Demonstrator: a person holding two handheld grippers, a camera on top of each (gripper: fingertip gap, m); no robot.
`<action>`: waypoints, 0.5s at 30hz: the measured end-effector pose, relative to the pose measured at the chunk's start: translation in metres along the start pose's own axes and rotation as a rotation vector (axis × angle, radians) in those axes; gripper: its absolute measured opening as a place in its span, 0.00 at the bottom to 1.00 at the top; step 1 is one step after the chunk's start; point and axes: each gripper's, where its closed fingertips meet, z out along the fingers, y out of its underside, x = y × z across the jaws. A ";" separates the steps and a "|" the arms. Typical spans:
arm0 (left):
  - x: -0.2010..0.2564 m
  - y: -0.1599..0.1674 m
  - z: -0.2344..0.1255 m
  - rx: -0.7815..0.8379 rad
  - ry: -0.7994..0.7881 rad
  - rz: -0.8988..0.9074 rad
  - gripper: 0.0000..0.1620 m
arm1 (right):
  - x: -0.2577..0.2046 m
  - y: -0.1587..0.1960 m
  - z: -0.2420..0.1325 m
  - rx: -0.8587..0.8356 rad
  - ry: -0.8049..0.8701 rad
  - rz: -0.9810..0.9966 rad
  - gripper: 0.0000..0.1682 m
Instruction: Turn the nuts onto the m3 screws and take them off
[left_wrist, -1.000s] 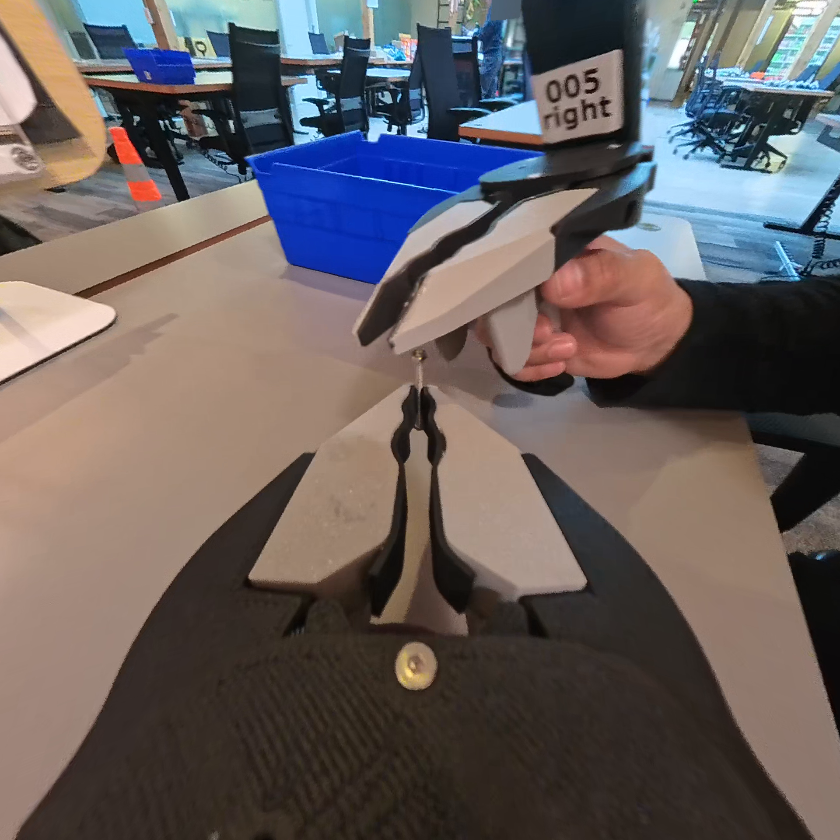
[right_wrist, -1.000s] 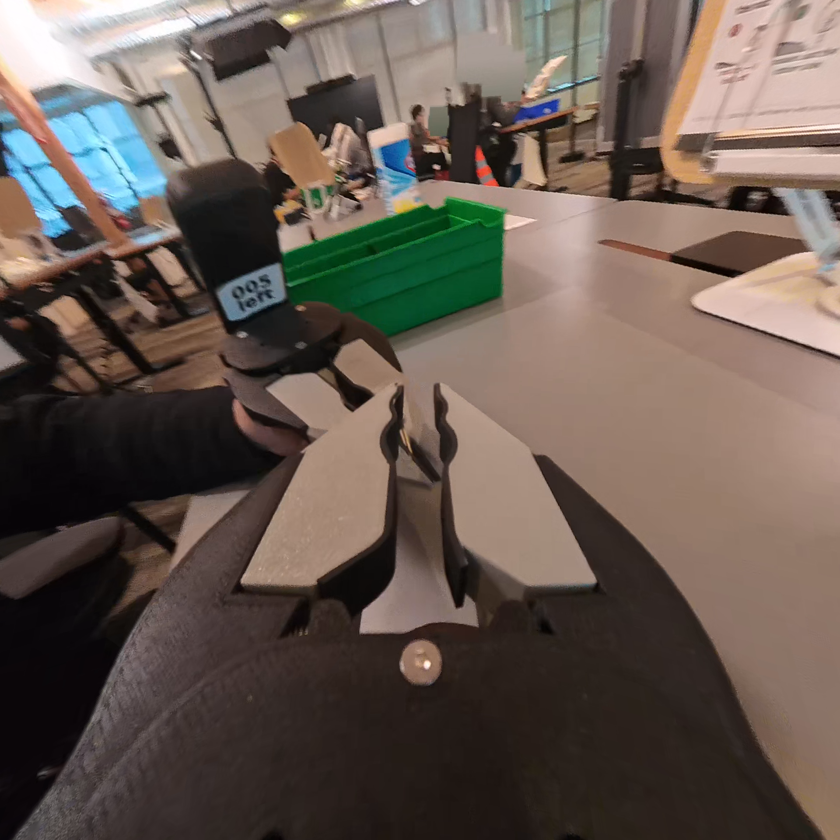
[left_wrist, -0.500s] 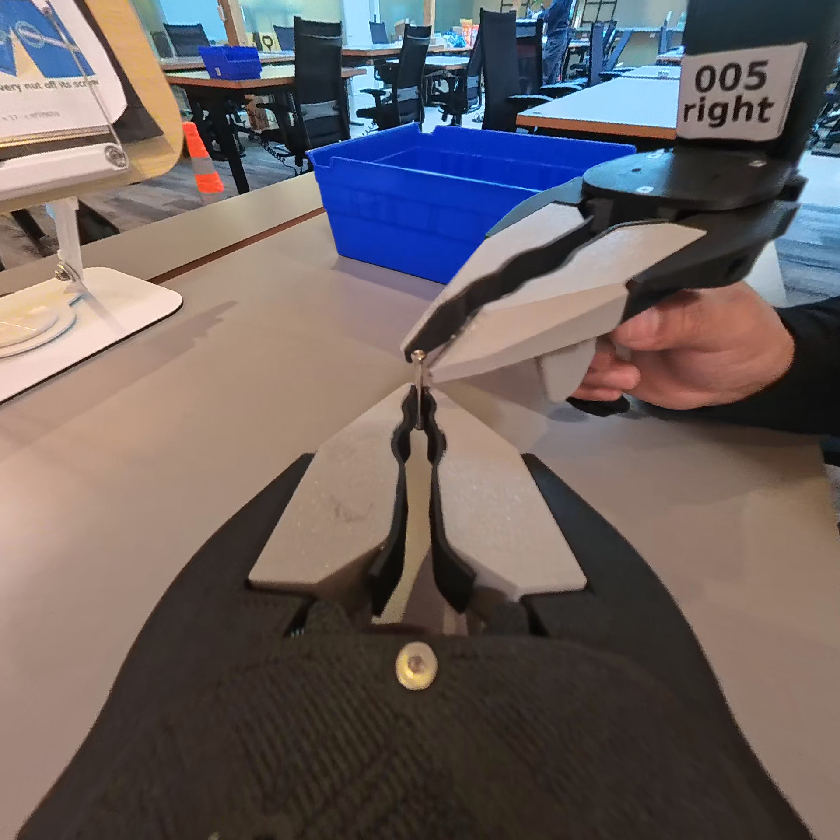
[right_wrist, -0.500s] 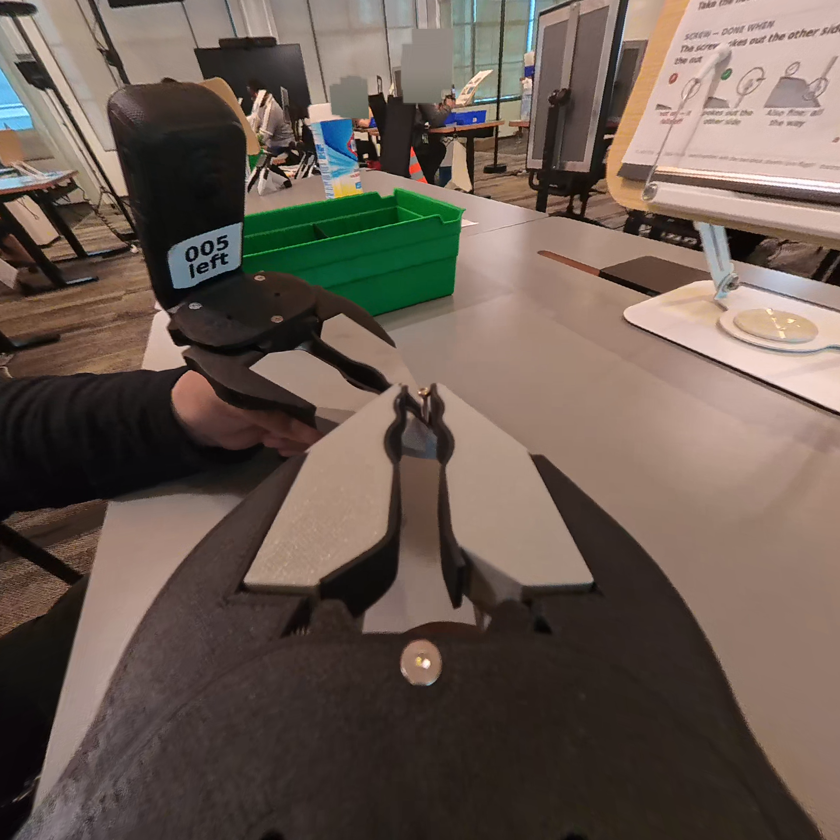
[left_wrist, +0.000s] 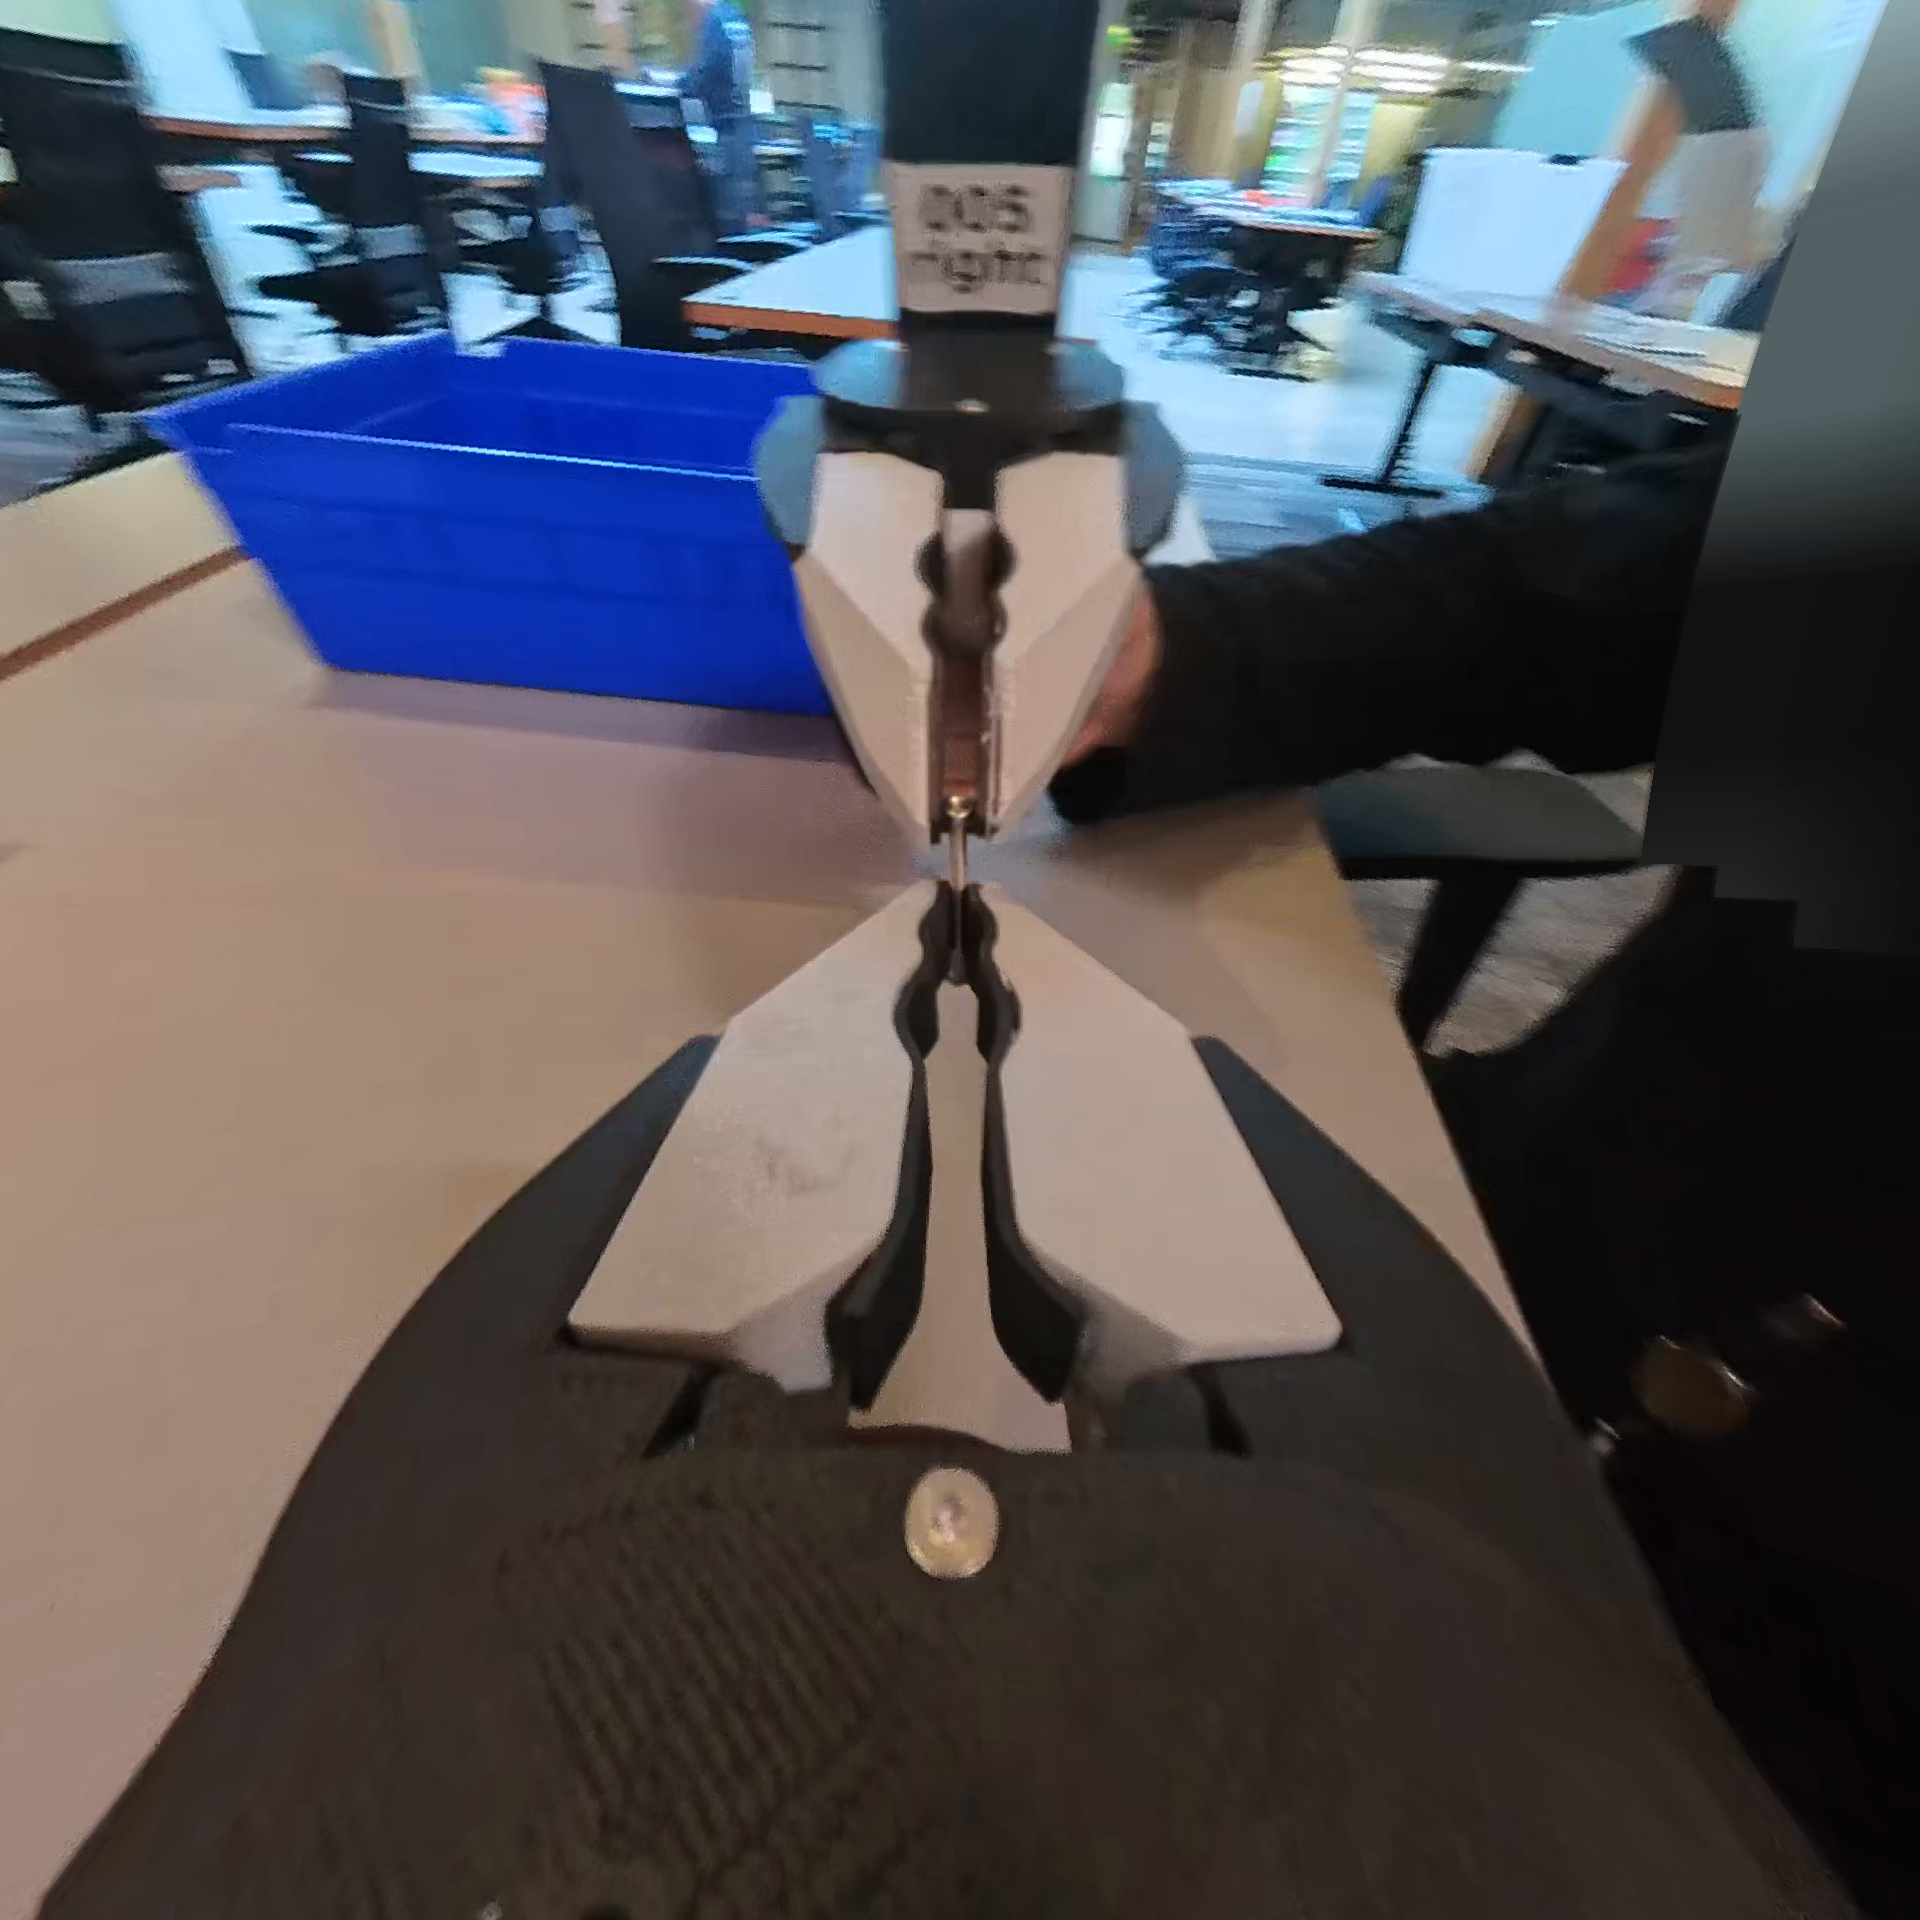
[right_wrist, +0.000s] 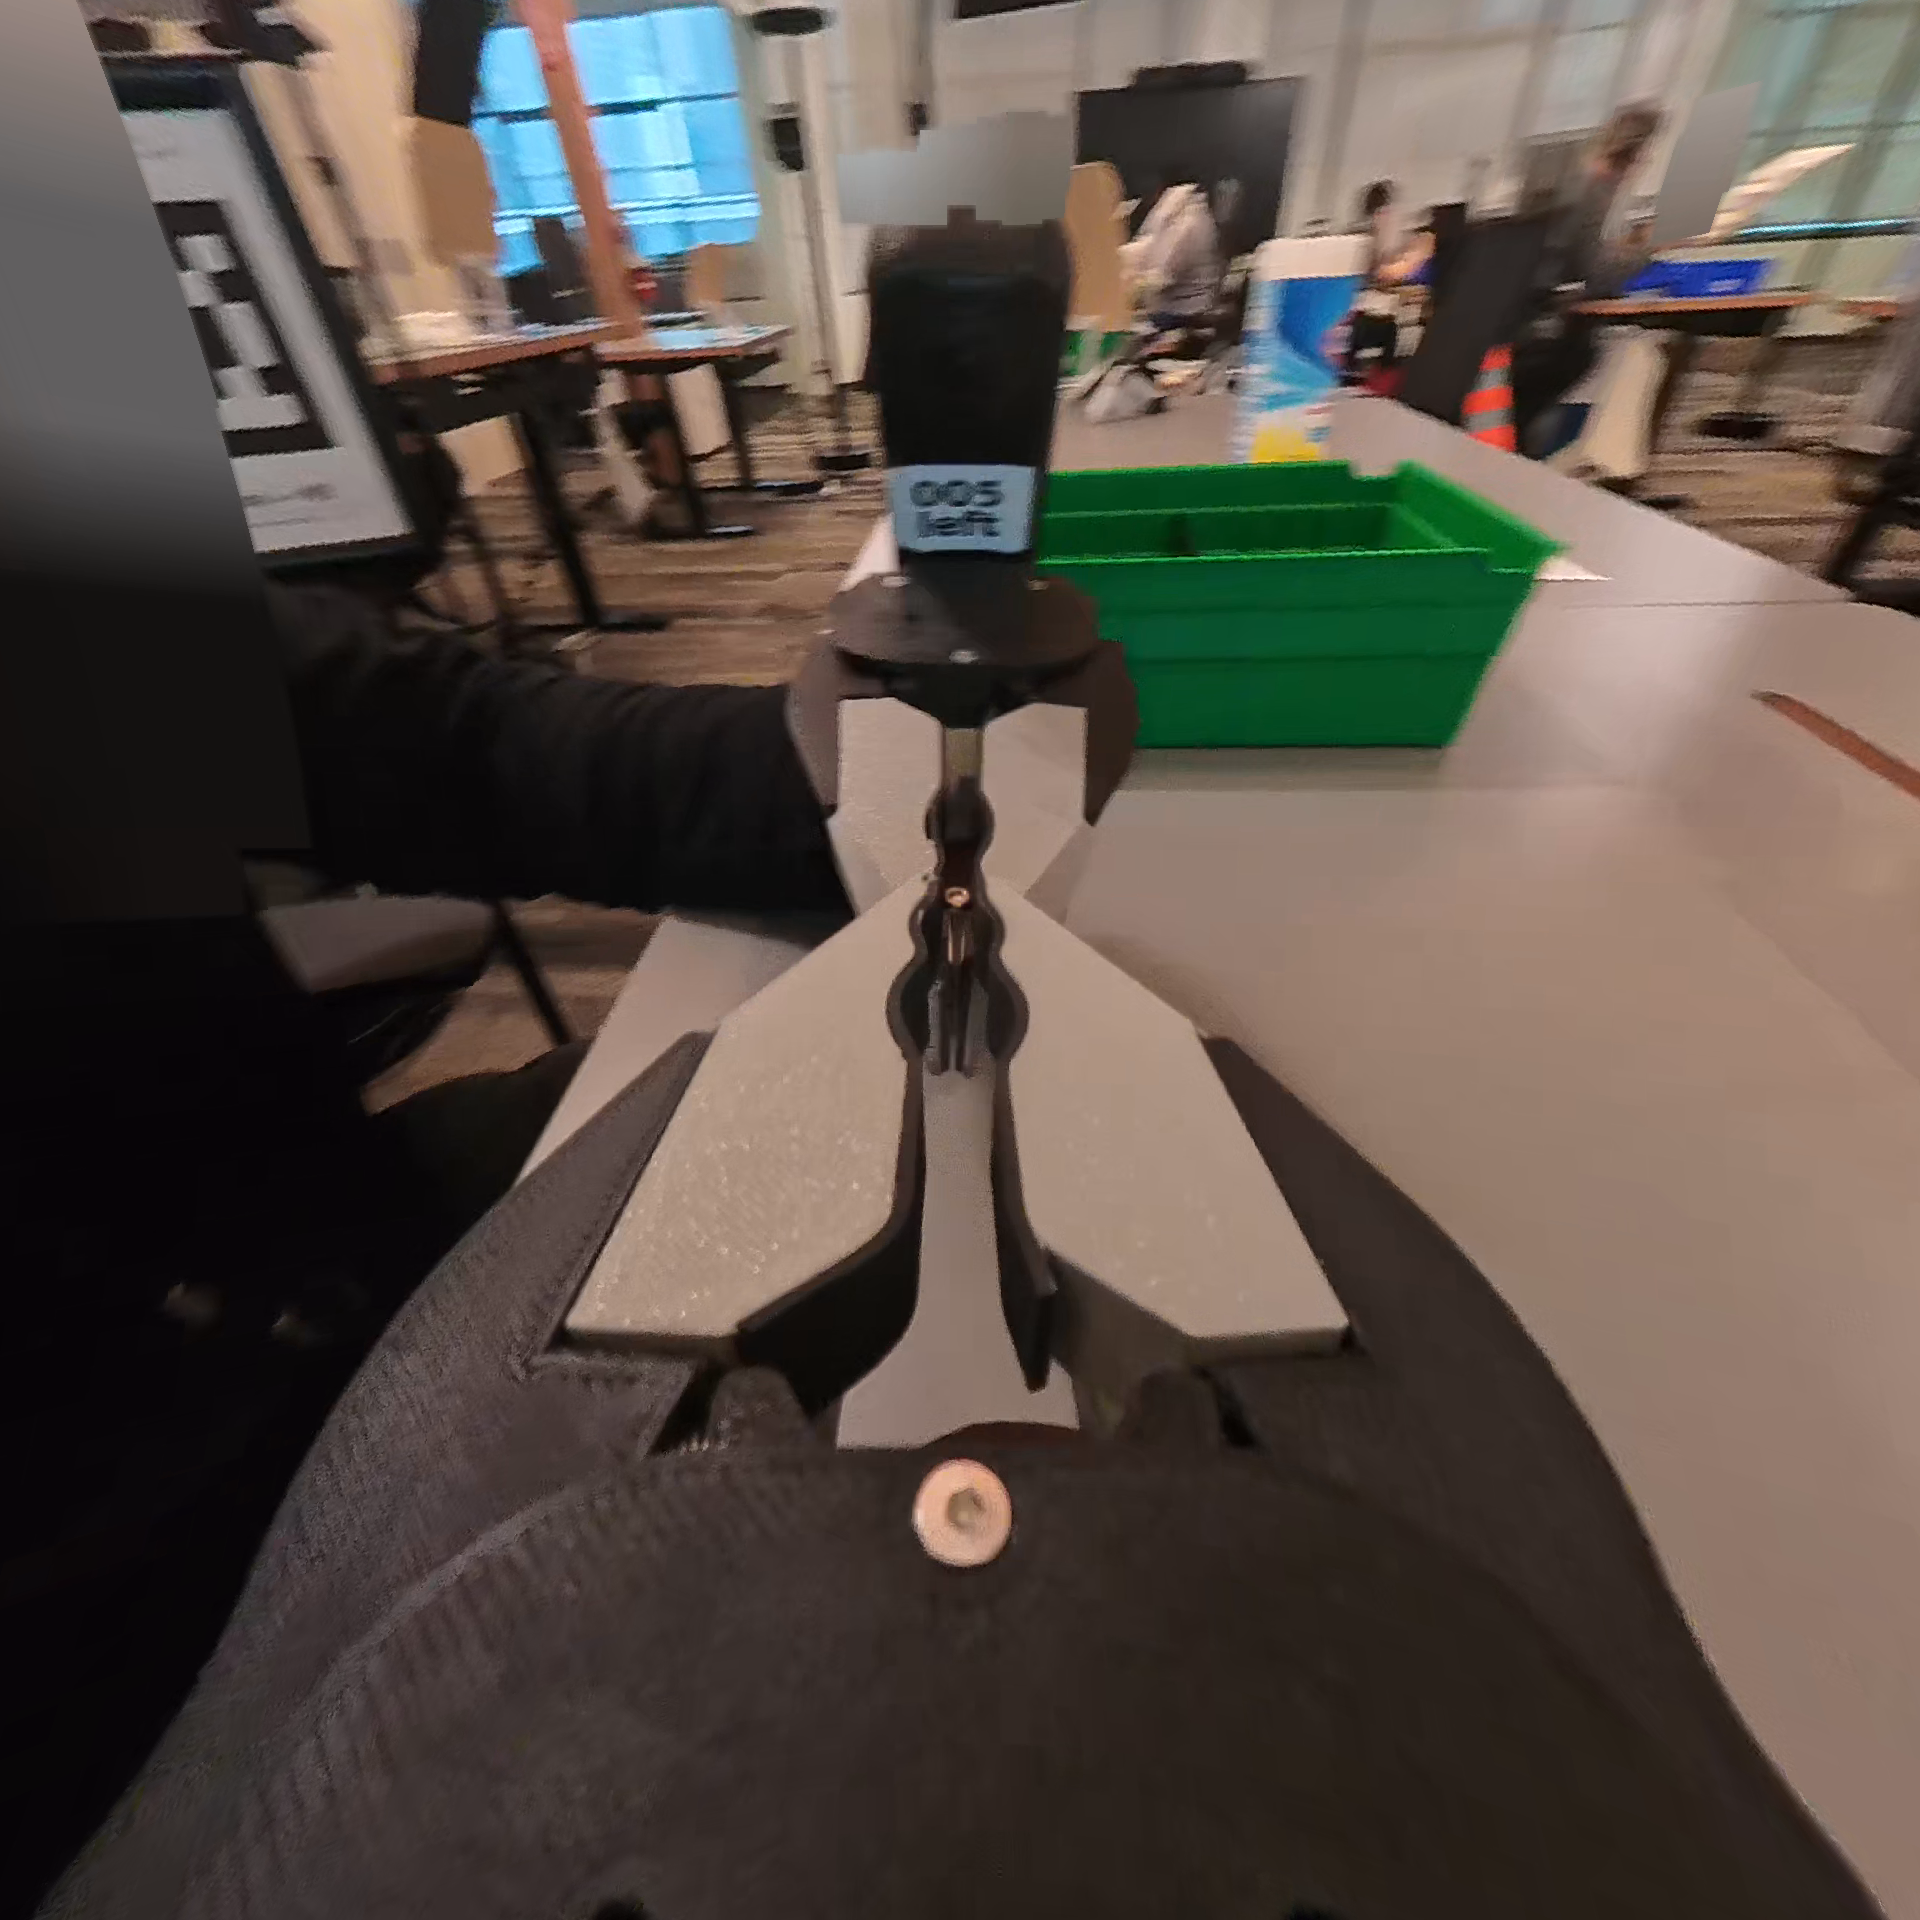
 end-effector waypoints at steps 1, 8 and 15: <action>0.007 0.000 -0.001 -0.001 0.039 0.011 0.00 | -0.006 0.000 0.001 -0.006 -0.045 -0.015 0.01; 0.043 0.005 -0.002 -0.019 0.230 0.055 0.00 | -0.039 0.004 0.003 -0.072 -0.315 -0.081 0.01; 0.018 -0.002 0.003 0.029 0.082 0.040 0.00 | -0.006 0.005 -0.002 -0.044 -0.064 -0.023 0.12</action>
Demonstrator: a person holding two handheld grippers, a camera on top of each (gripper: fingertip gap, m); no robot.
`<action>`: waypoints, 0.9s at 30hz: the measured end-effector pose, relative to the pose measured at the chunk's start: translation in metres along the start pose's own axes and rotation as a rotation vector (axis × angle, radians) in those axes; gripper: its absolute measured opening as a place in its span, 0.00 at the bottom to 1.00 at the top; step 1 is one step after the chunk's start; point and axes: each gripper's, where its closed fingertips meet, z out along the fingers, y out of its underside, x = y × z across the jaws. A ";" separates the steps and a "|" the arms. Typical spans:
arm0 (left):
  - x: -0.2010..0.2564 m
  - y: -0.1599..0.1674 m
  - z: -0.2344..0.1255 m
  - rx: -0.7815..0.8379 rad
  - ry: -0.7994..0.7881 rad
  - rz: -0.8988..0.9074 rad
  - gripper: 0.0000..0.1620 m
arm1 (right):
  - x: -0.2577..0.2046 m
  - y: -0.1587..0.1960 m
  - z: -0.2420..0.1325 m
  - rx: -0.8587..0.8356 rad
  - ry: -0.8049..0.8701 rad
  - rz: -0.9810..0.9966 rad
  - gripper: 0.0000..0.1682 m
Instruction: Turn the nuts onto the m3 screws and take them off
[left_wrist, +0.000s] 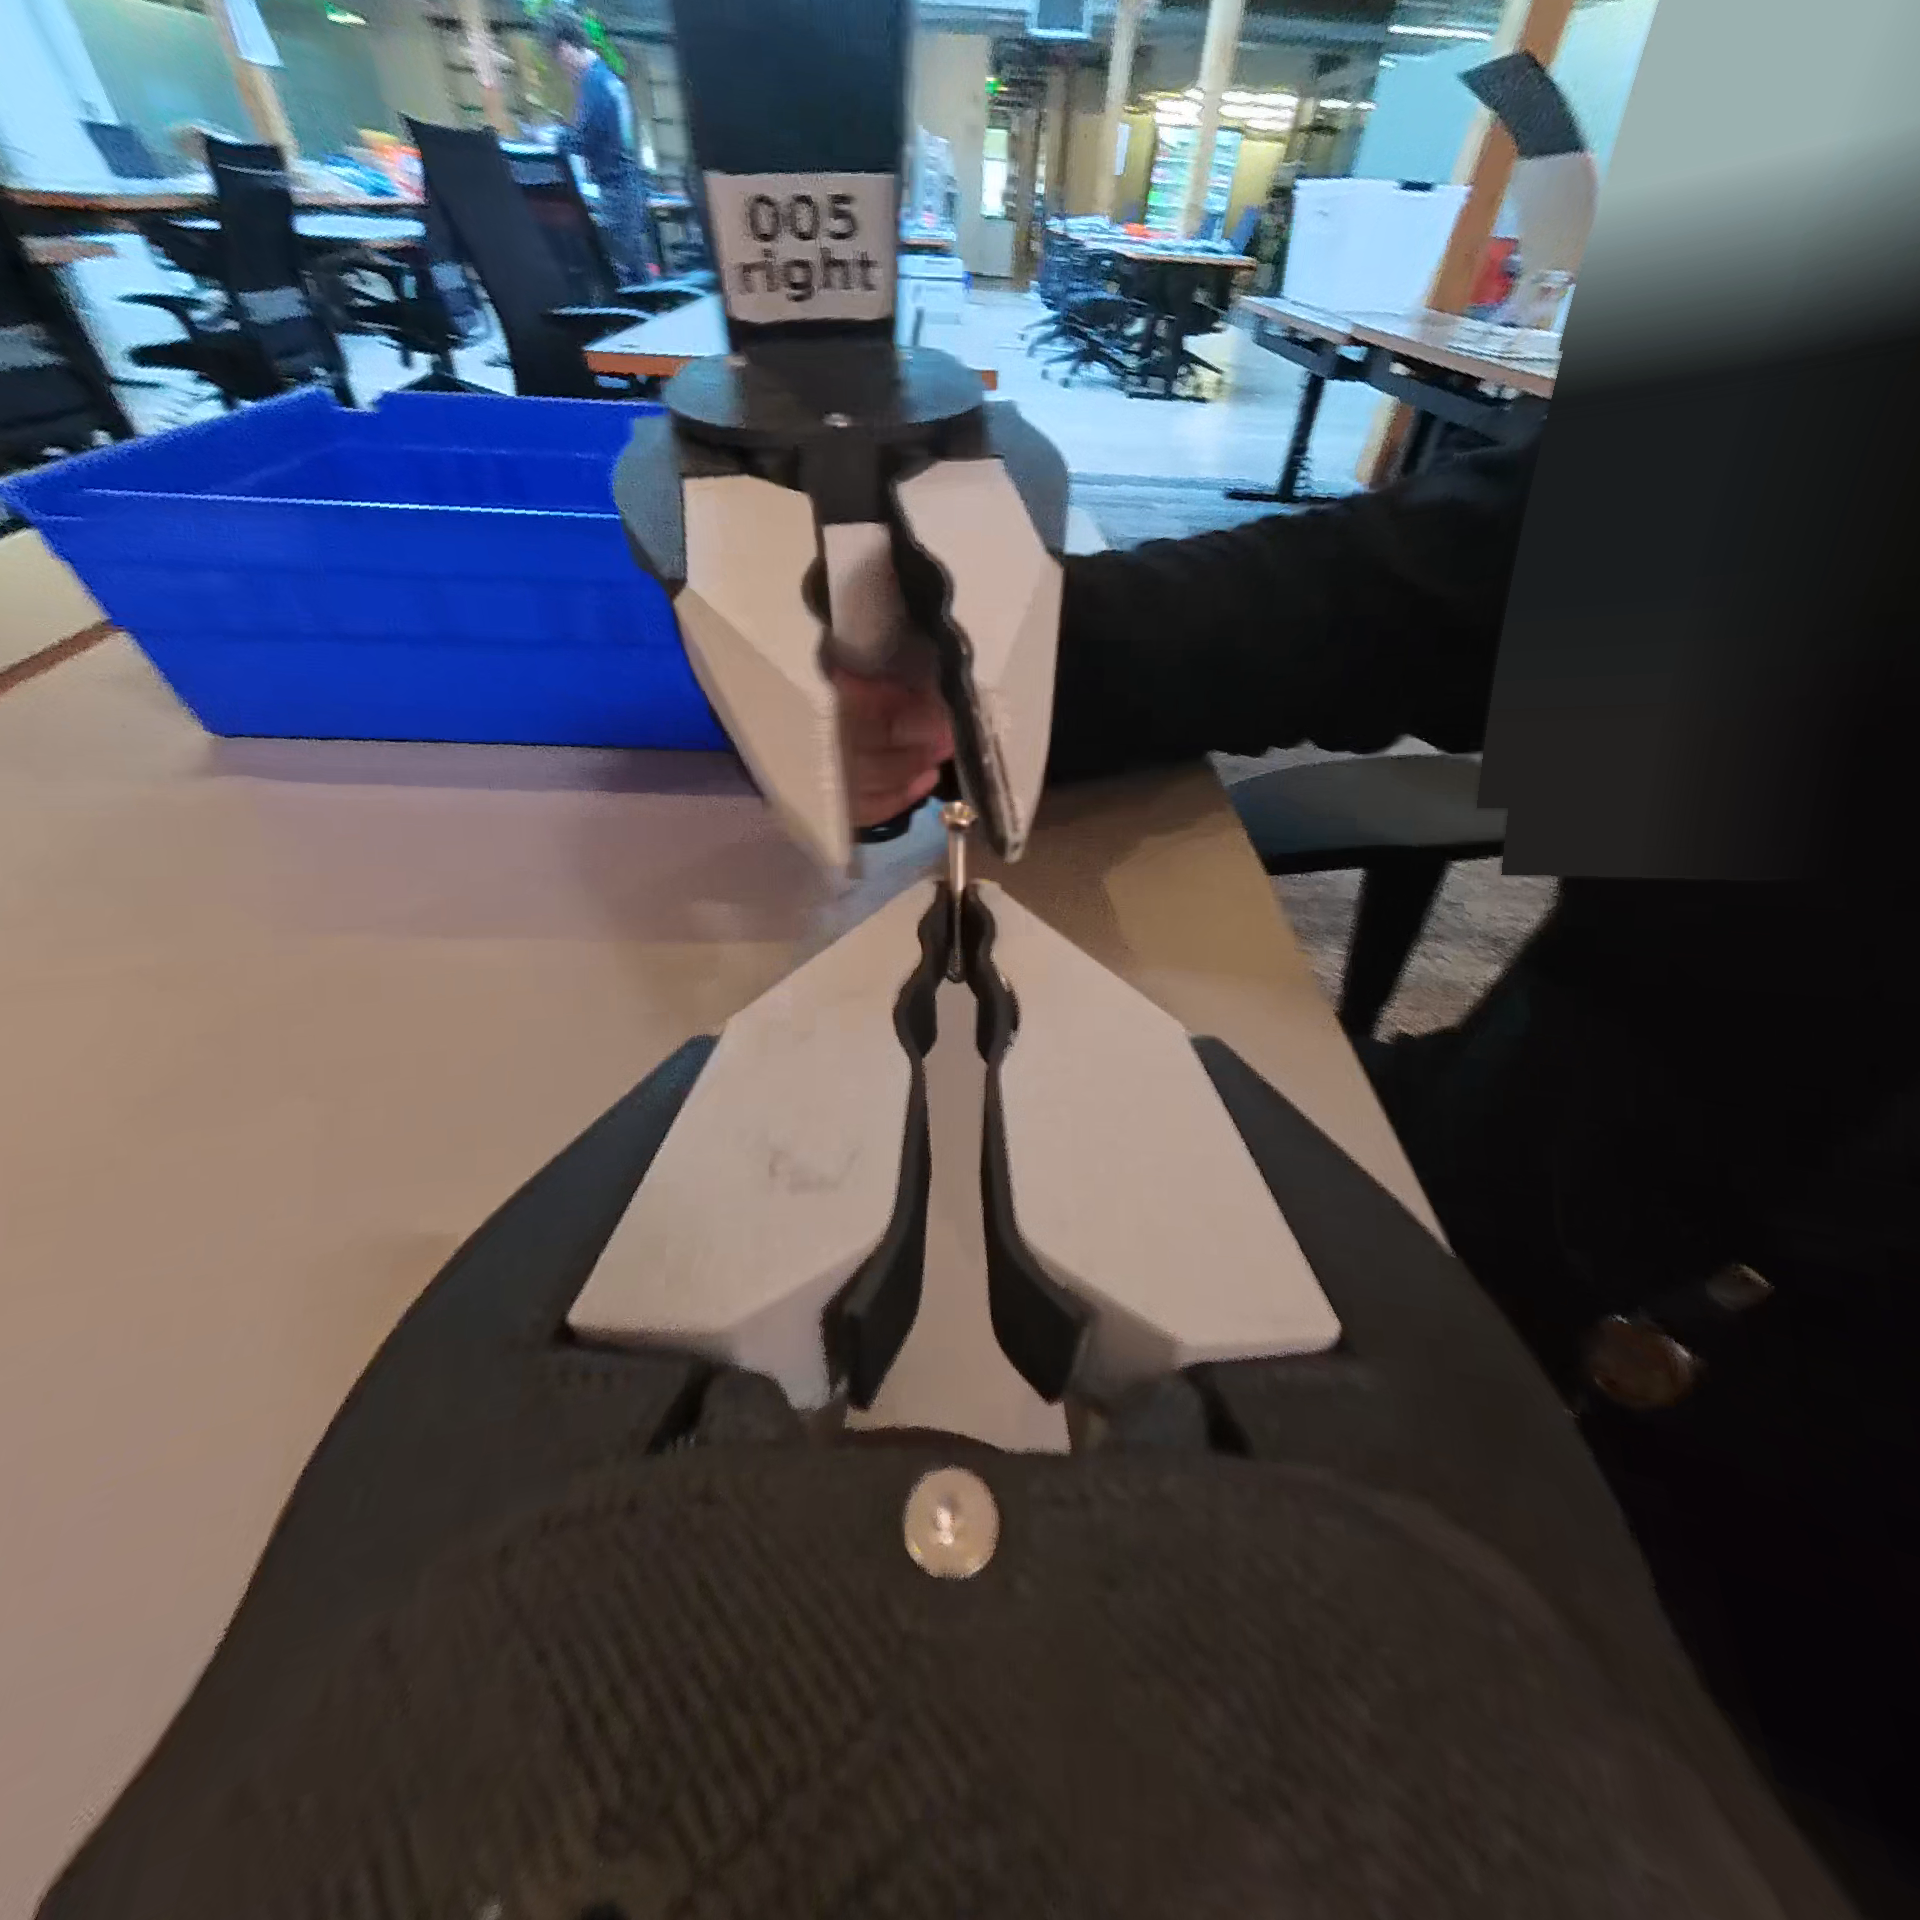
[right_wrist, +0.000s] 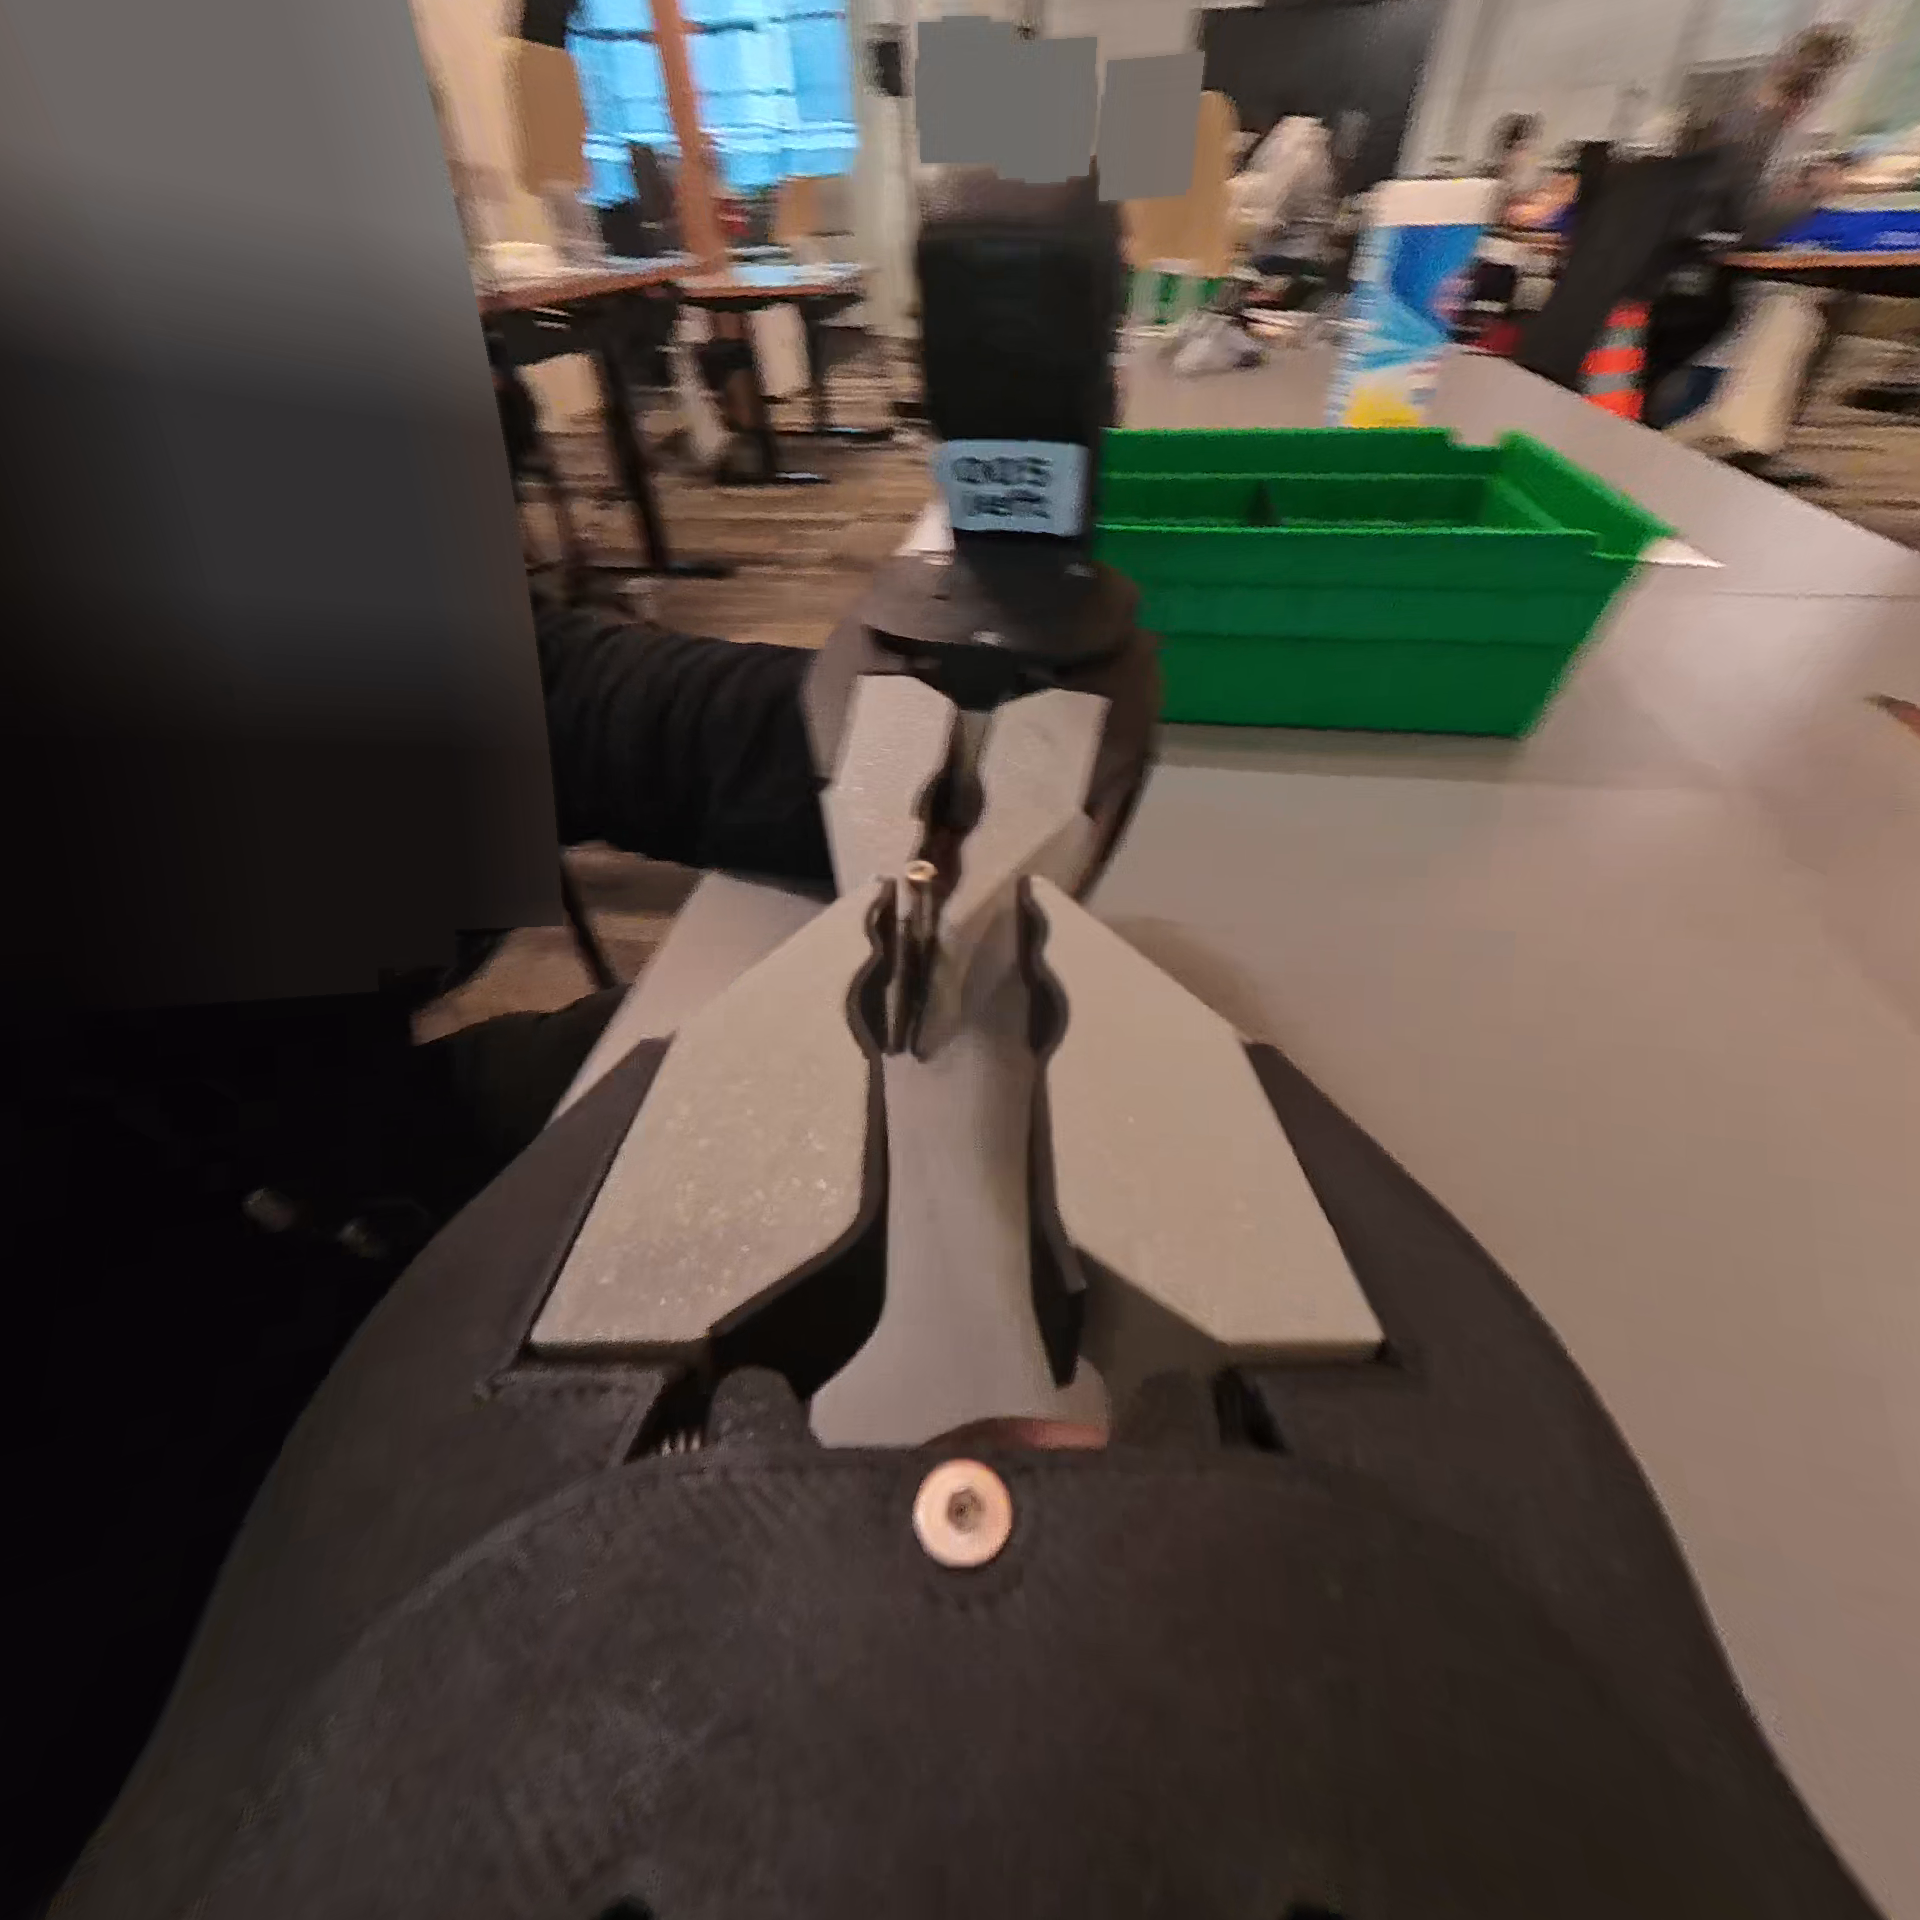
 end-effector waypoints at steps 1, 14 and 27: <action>-0.005 0.000 0.000 0.004 -0.034 0.007 0.00 | 0.009 0.002 -0.003 -0.010 0.080 -0.003 0.14; -0.038 0.011 0.005 -0.045 -0.252 -0.002 0.00 | 0.027 0.013 -0.011 -0.012 0.454 0.032 0.12; -0.034 0.019 0.011 -0.081 -0.230 -0.022 0.00 | 0.028 0.017 -0.003 -0.054 0.460 0.018 0.01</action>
